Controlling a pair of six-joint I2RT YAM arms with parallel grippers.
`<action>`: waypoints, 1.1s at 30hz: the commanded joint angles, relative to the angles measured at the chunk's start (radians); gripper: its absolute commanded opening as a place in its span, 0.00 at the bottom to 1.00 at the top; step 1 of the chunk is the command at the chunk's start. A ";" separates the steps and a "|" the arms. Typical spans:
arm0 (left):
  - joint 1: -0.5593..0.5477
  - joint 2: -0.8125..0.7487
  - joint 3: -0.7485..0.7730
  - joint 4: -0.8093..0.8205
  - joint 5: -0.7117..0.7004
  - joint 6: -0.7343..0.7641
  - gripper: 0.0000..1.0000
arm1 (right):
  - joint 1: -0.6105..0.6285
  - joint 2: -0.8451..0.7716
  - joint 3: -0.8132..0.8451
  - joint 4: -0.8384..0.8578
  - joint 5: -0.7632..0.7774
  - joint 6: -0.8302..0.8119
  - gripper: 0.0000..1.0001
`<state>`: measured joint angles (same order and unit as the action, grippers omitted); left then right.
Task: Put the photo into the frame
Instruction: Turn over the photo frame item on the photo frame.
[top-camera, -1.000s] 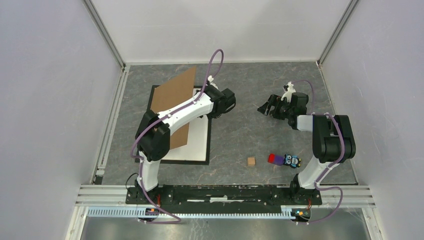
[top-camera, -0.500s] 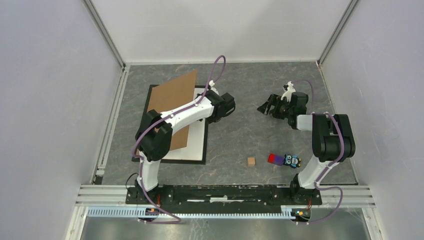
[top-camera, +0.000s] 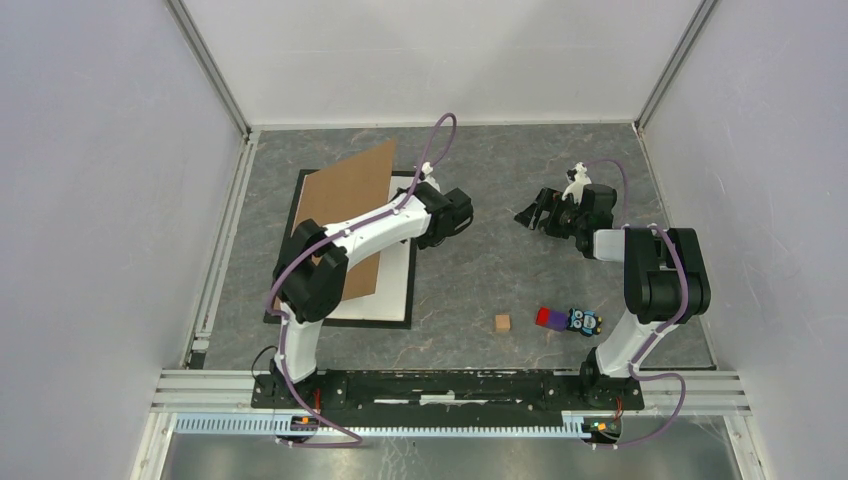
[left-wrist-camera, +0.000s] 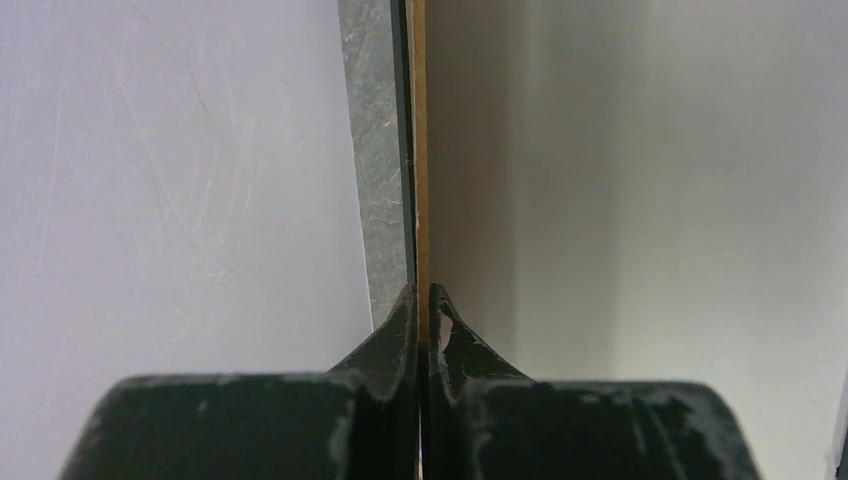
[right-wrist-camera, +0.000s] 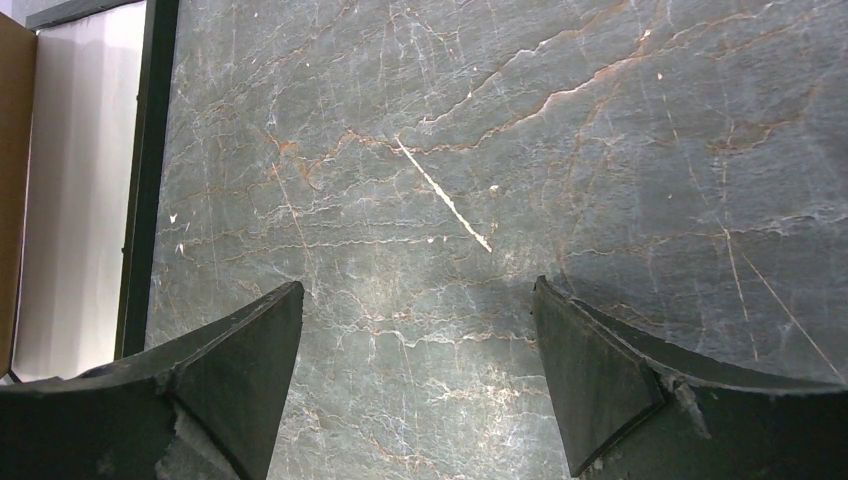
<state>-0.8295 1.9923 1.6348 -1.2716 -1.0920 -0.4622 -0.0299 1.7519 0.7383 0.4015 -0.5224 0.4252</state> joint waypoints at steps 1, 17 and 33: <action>-0.026 0.019 0.037 0.067 -0.039 0.023 0.02 | -0.002 0.026 0.019 -0.004 0.001 0.002 0.90; 0.012 0.022 -0.024 0.075 -0.041 0.021 0.03 | -0.002 0.026 0.020 -0.002 0.001 0.000 0.90; 0.016 -0.013 -0.025 0.179 0.271 0.086 0.89 | -0.002 0.030 0.022 0.001 -0.002 0.000 0.90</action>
<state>-0.8200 2.0098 1.5822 -1.1339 -0.9295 -0.4007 -0.0299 1.7599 0.7387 0.4179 -0.5262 0.4255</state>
